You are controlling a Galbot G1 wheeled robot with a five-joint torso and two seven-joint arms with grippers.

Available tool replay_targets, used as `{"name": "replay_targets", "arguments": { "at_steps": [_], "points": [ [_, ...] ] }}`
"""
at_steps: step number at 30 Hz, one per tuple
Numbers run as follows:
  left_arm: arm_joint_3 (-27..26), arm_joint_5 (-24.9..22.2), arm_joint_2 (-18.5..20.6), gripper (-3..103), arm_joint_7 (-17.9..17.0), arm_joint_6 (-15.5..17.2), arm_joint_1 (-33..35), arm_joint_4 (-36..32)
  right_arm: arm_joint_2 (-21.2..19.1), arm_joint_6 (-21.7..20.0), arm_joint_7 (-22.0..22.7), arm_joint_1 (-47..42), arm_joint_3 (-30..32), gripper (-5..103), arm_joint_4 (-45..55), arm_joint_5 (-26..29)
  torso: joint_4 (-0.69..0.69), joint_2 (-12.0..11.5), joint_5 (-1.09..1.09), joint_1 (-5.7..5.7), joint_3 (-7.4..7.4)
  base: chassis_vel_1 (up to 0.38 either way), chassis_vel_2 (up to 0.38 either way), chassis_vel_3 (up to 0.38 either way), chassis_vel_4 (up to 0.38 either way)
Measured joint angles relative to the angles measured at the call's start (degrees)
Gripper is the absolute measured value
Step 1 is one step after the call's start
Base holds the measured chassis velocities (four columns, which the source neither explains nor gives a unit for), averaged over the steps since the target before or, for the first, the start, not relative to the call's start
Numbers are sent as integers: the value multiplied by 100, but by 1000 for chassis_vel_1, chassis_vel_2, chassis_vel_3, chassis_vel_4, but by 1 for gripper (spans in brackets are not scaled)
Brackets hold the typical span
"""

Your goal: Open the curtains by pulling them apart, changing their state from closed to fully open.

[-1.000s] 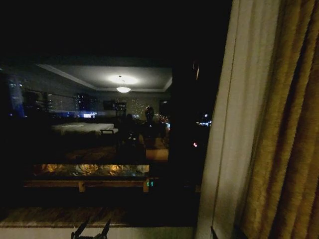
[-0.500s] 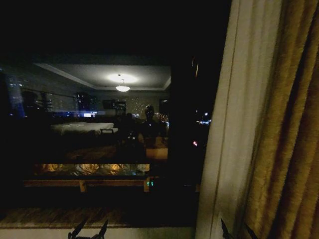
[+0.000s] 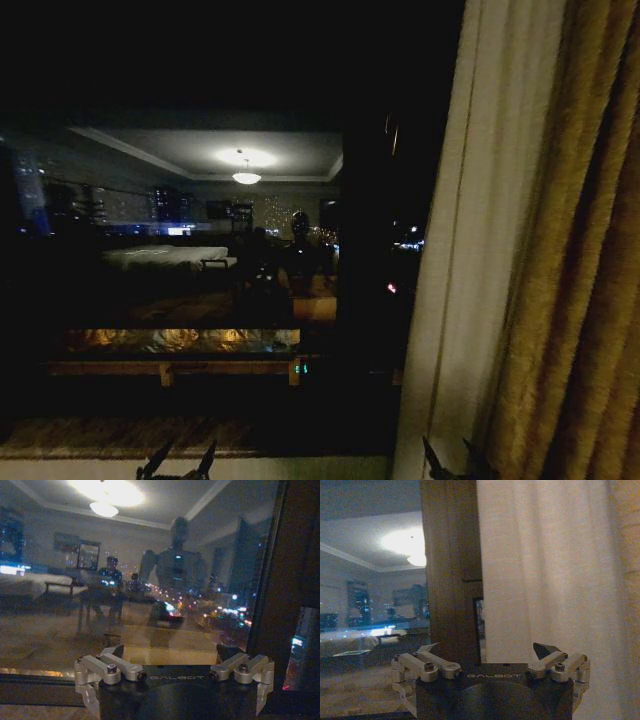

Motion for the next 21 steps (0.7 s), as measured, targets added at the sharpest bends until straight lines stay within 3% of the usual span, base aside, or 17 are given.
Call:
{"name": "replay_targets", "arguments": {
  "at_steps": [10, 21],
  "points": [
    [18, -2, -7, 100, 4, 0, -51, 3, -1, 128, 22, -236, -61, 100, 352, -421, 0, 0, 1, 0, 0, 70, 68, -85, -64],
    [24, 2, -39, 100, 5, -1, -37, -31, 0, 295, 43, -429, -123, 100, 460, -567, 1, 0, -1, 0, 0, 242, 239, -244, -253]
  ]
}}
